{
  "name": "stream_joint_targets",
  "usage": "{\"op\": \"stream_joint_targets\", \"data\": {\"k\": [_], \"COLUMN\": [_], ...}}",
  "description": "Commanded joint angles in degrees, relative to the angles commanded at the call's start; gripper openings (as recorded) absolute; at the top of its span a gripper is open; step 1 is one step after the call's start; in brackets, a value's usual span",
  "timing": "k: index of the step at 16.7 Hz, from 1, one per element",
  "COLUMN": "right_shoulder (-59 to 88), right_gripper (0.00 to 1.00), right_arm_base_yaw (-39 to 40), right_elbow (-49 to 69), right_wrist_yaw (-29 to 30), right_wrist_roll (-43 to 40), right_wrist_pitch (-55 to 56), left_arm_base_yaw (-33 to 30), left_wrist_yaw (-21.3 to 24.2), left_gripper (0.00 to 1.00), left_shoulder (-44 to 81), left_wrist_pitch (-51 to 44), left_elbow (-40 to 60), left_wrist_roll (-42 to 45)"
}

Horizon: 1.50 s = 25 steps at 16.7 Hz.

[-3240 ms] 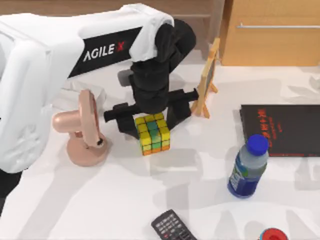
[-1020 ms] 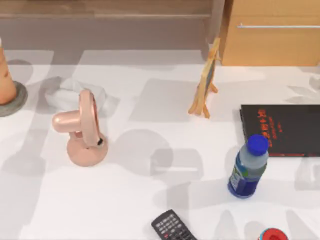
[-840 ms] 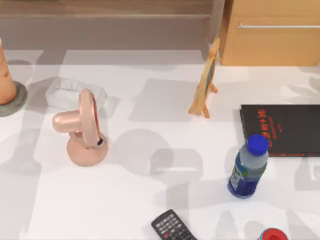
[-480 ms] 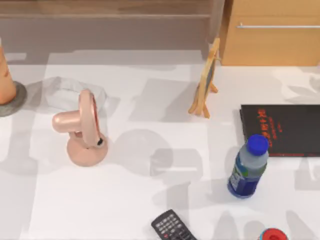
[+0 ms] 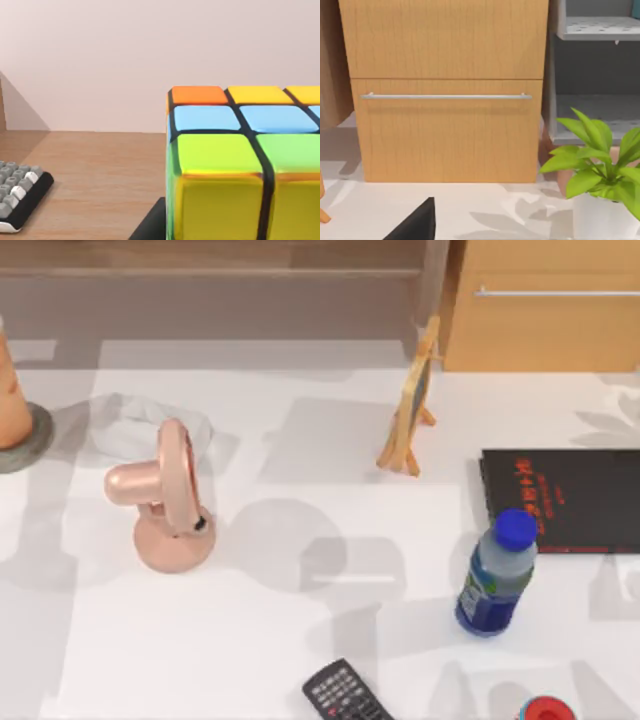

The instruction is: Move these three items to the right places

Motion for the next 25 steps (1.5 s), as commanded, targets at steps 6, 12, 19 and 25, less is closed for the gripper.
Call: {"op": "stream_joint_targets", "data": {"k": [6,12,19,25], "right_shoulder": [0.0,0.0,0.0,0.0], "right_gripper": [1.00,1.00,1.00,1.00], "right_arm_base_yaw": [0.0,0.0,0.0,0.0], "right_elbow": [0.0,0.0,0.0,0.0], "right_wrist_yaw": [0.0,0.0,0.0,0.0], "right_wrist_roll": [0.0,0.0,0.0,0.0], "right_wrist_pitch": [0.0,0.0,0.0,0.0], "left_arm_base_yaw": [0.4,-0.2,-0.3,-0.3], "left_wrist_yaw": [-4.2,1.1,1.2,1.2], "left_gripper": [0.00,0.00,0.23,0.68], "left_shoulder": [12.1,21.2,21.3,21.3], "left_wrist_pitch": [2.0,-6.3,-6.4,-6.4], "left_elbow": [16.4,21.7,21.8,21.8], "left_wrist_roll": [-1.1,1.2,1.2,1.2]}}
